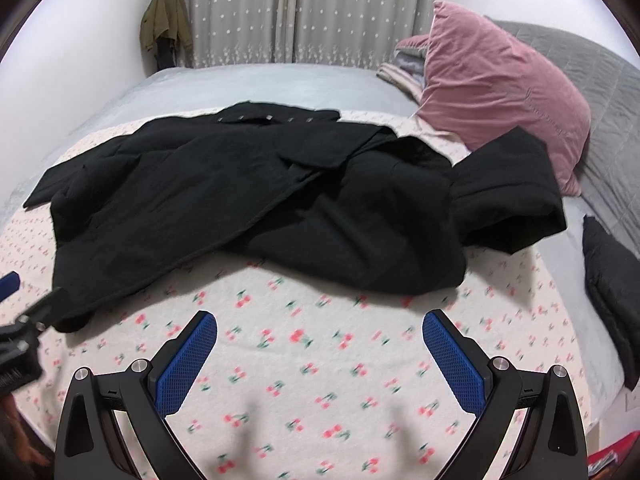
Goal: Fold large clothes
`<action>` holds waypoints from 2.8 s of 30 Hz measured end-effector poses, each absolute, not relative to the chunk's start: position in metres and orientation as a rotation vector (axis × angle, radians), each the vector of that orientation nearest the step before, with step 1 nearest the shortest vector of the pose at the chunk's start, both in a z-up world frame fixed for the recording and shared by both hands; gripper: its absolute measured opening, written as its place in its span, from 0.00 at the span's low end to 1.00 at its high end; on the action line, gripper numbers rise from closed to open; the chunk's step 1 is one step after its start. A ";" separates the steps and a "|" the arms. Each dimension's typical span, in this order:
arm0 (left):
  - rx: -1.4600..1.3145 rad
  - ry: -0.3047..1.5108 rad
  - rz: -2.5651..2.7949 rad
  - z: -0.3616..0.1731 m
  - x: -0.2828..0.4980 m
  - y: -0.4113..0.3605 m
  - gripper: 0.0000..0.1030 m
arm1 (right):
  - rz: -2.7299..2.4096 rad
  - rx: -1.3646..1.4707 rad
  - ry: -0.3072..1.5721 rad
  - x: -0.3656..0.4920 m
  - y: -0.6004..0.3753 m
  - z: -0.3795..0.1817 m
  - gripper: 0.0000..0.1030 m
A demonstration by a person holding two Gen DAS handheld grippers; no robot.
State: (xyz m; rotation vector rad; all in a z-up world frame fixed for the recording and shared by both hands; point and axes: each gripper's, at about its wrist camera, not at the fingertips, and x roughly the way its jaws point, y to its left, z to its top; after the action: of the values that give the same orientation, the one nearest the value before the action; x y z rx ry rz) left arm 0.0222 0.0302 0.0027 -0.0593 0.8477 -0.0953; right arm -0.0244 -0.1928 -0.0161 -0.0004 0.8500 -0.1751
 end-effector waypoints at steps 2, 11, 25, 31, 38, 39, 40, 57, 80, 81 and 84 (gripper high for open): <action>-0.113 0.886 -0.151 0.003 0.035 0.046 1.00 | -0.178 -0.001 0.843 -0.020 -0.201 -0.015 1.00; -0.342 0.973 -0.140 -0.022 0.083 0.122 0.99 | -0.150 0.139 0.914 0.007 -0.237 -0.030 1.00; -0.387 1.070 -0.363 -0.053 0.082 0.099 0.11 | -0.095 0.371 0.893 0.004 -0.278 -0.035 1.00; -0.407 0.845 -0.536 0.021 0.015 0.119 0.08 | -0.117 0.429 0.838 -0.010 -0.300 -0.026 1.00; -0.488 0.743 -0.473 0.061 -0.039 0.197 0.05 | -0.109 0.493 0.769 -0.041 -0.328 -0.009 1.00; -0.492 0.749 -0.455 0.060 -0.039 0.209 0.05 | -0.113 0.506 0.760 -0.046 -0.334 -0.007 1.00; -0.488 0.758 -0.427 0.061 -0.038 0.221 0.05 | -0.115 0.525 0.747 -0.051 -0.341 -0.004 1.00; -0.394 1.146 -0.200 -0.059 0.008 0.258 0.63 | -0.081 0.801 0.865 0.052 -0.374 -0.045 0.75; -0.298 1.114 -0.289 0.029 -0.027 0.275 0.05 | 0.128 0.233 0.940 -0.149 -0.291 0.095 0.05; -0.257 1.140 -0.265 0.023 -0.025 0.269 0.05 | 0.140 0.202 0.989 -0.168 -0.284 0.088 0.05; -0.098 1.235 -0.204 0.001 -0.028 0.261 0.07 | 0.180 0.142 1.153 -0.211 -0.265 0.055 0.07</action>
State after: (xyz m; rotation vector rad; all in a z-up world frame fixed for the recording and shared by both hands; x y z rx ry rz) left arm -0.0283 0.2609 0.0013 -0.0985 1.2350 -0.2039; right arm -0.2107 -0.2648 0.0554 0.1422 1.1529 0.1802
